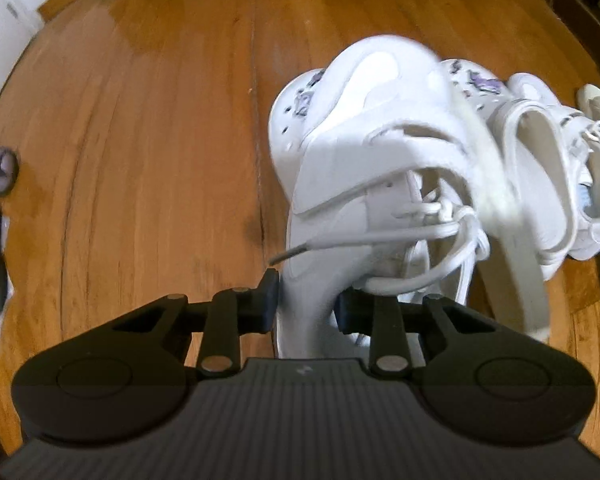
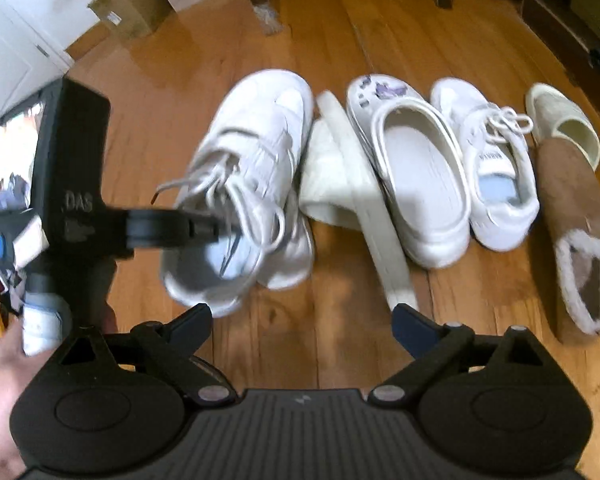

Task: Organize scattered shoes
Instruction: 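Close the left gripper on the white velcro sneaker and lift it, then carry the held sneaker away from the shoe pile with the left gripper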

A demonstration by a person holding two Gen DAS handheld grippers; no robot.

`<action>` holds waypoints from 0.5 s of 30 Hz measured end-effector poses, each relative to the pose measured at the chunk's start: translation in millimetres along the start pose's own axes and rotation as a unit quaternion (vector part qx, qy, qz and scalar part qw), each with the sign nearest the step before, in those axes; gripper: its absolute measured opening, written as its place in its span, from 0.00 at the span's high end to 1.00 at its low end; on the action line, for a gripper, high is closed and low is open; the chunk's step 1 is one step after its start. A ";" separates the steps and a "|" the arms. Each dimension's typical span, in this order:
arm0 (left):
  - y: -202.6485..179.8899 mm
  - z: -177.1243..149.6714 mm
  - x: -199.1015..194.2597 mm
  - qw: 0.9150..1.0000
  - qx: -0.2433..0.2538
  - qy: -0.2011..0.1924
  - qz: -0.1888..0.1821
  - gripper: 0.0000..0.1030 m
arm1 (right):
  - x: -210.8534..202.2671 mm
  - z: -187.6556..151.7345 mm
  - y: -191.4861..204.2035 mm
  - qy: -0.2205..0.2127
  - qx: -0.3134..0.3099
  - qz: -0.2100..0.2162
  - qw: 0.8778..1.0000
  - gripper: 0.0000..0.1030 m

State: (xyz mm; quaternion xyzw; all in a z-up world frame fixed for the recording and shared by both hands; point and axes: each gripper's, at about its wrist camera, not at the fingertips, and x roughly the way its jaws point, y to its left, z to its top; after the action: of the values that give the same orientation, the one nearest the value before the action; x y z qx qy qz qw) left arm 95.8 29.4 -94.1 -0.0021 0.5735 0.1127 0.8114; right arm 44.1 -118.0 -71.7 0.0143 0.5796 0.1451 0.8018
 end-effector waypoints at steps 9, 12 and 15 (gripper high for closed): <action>4.6 1.7 11.4 1.000 0.012 -0.005 -0.008 0.74 | 2.1 6.1 3.7 -0.007 -0.001 0.009 1.000 0.07; 6.0 3.5 11.2 1.000 0.010 -0.009 -0.003 0.81 | 2.1 3.3 9.1 -0.008 -0.011 0.005 1.000 0.07; 0.6 2.7 4.5 0.999 0.026 -0.020 0.014 0.85 | -0.6 0.3 12.4 0.003 -0.018 0.000 1.000 0.07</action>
State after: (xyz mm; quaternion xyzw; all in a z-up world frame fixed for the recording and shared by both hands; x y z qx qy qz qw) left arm 99.7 31.1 -97.3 0.0292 0.5595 0.1096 0.8210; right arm 41.5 -106.2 -68.7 -0.0004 0.5796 0.1558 0.7999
